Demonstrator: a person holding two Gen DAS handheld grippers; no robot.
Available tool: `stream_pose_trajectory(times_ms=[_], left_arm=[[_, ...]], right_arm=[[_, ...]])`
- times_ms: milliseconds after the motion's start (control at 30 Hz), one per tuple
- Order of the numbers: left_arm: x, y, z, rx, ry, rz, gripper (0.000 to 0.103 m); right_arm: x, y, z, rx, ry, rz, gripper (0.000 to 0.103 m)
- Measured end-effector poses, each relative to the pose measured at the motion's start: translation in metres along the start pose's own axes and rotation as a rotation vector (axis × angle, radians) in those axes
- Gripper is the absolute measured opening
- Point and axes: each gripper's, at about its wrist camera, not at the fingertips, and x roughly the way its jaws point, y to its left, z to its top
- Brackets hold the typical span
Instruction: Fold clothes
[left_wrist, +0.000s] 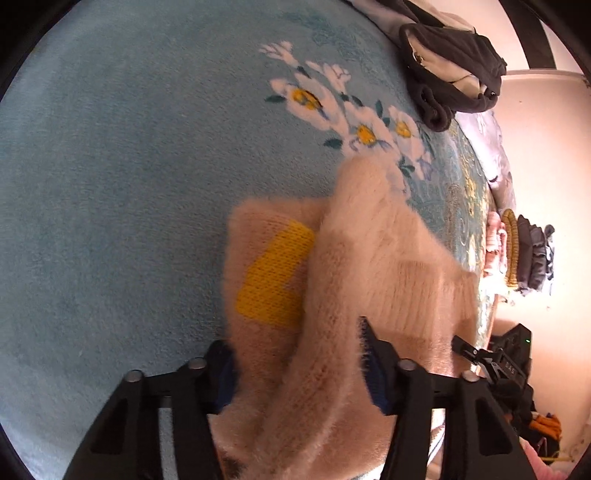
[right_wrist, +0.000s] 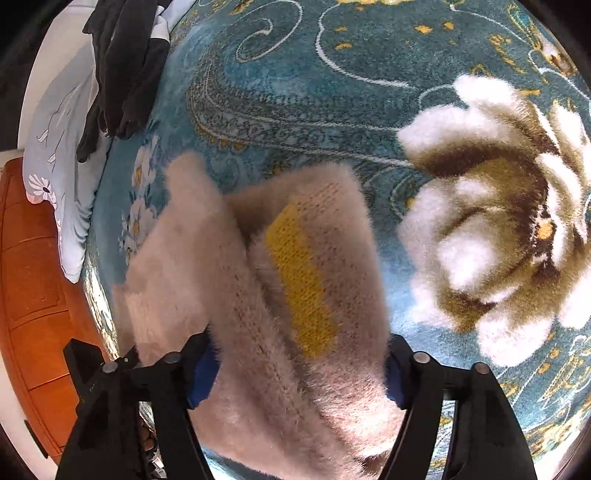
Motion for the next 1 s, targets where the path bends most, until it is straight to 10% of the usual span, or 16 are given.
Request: stream_pose_trajectory(times_ms=[200,1000], left_arm=[[-0.031,-0.028,-0.009,0.062,-0.036,0.021,0.033],[-0.186,-0.068,-0.052,0.023,-0.169,0.045,0.032]], right_arm=[[-0.028,0.008,-0.009,0.013,0.010,0.044,0.038],[-0.134,0.148,-0.083,-0.180,-0.002,0.076,0.037]])
